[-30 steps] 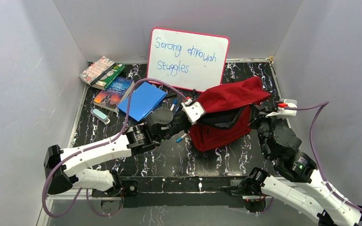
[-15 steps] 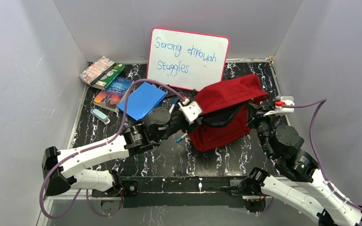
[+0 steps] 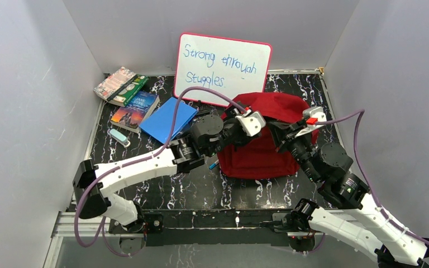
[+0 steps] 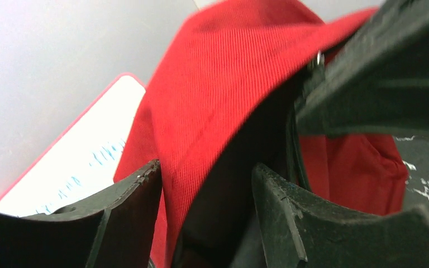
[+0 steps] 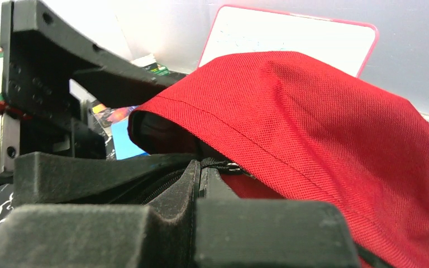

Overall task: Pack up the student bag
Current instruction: Unzip the student bag at the center of the board.

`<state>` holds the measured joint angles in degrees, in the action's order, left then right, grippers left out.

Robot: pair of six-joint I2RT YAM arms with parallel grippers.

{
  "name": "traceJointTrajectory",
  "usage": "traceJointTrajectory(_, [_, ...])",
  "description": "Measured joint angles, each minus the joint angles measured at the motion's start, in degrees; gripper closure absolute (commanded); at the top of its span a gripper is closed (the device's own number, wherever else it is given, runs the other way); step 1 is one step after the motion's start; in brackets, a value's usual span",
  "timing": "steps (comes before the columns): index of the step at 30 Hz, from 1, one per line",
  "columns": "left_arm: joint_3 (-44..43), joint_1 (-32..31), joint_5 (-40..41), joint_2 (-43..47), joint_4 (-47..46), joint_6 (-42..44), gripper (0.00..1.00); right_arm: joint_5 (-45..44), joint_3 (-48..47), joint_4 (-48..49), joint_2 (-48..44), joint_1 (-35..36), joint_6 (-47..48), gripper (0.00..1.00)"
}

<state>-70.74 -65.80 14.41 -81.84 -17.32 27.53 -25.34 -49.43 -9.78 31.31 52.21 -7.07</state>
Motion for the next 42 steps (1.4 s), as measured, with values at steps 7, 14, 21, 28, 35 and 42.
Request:
traceJointTrajectory(7, [-6.58, -0.07, -0.74, -4.76, -3.45, 4.66, 0.48, 1.57, 0.02, 0.96, -0.28, 0.0, -0.11, 1.0])
traceJointTrajectory(14, [-9.75, -0.17, -2.43, -8.83, -5.86, 8.5, 0.97, 0.94, 0.02, 0.66, -1.31, 0.0, -0.22, 1.0])
traceJointTrajectory(21, [-10.75, -0.37, -2.82, -9.99, -6.27, 10.43, 1.0, -7.5, 0.26, -1.01, -4.83, 0.0, -2.99, 1.0])
traceJointTrajectory(28, [-10.75, -0.48, -2.73, -9.92, -6.71, 11.02, 1.0, -20.68, 0.48, -6.38, -8.79, 0.04, -9.46, 1.0])
traceJointTrajectory(35, [-10.73, -0.61, -0.17, -9.29, -7.23, 11.3, 1.0, -28.52, 0.46, -14.75, -9.77, 0.04, -17.57, 1.0])
traceJointTrajectory(42, [-10.49, -0.68, 4.02, -9.03, -9.4, 12.15, 1.0, -33.51, 0.46, -26.93, -8.94, 0.04, -29.2, 1.0])
